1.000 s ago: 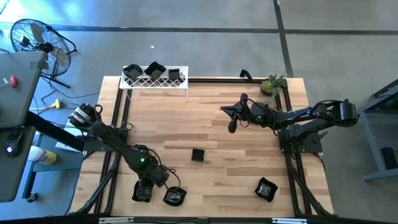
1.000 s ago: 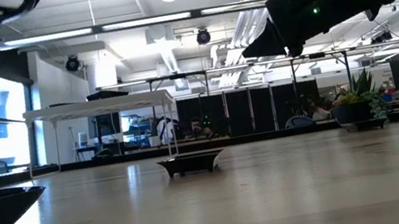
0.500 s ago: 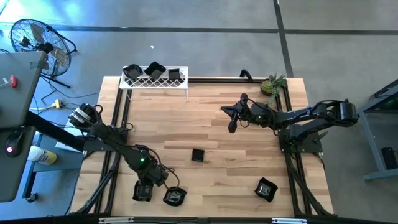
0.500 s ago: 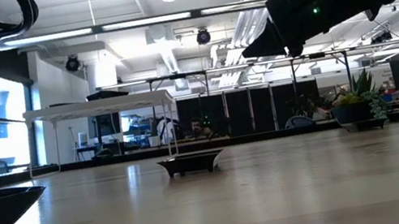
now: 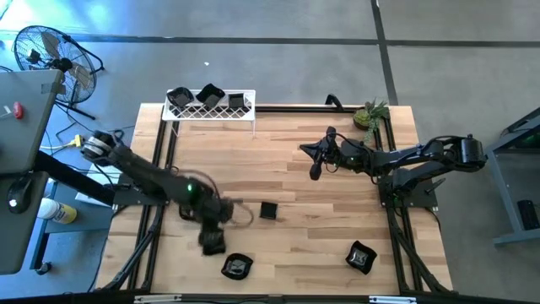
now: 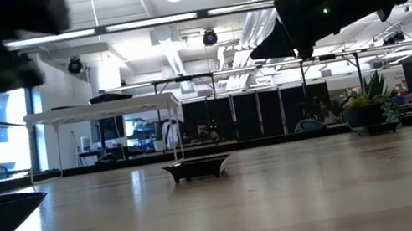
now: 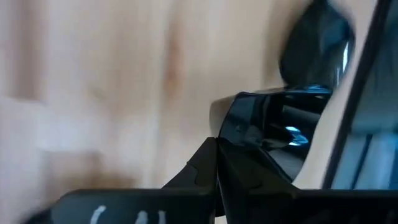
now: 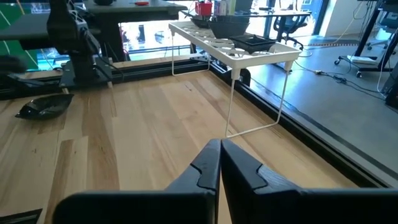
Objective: Pick & Place Mini shaped plates
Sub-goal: Stack the black distorted square plate on top of the black distorted square plate on the shelf
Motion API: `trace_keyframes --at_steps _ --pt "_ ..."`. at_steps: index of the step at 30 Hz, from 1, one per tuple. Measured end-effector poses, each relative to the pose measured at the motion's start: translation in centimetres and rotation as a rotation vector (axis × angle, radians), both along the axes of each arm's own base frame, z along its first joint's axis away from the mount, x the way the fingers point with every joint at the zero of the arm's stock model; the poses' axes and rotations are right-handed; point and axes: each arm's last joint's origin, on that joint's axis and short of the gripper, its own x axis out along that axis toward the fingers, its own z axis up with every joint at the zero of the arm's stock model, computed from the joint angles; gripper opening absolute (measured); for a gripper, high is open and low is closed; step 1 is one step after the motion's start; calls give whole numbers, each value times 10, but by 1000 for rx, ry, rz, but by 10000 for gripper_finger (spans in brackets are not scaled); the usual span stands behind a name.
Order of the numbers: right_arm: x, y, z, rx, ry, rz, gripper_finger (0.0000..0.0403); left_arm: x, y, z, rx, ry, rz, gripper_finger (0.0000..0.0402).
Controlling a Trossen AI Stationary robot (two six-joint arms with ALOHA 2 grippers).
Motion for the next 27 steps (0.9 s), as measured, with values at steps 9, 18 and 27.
trace_keyframes --at_steps 9,18,27 --pt "0 0 0 -2 2 1 2 19 79 22 115 -202 351 1" --pt "0 0 -1 0 13 7 7 6 139 -18 151 -158 505 0" --pt "0 0 -2 -8 28 12 4 -23 197 -31 109 -147 755 0"
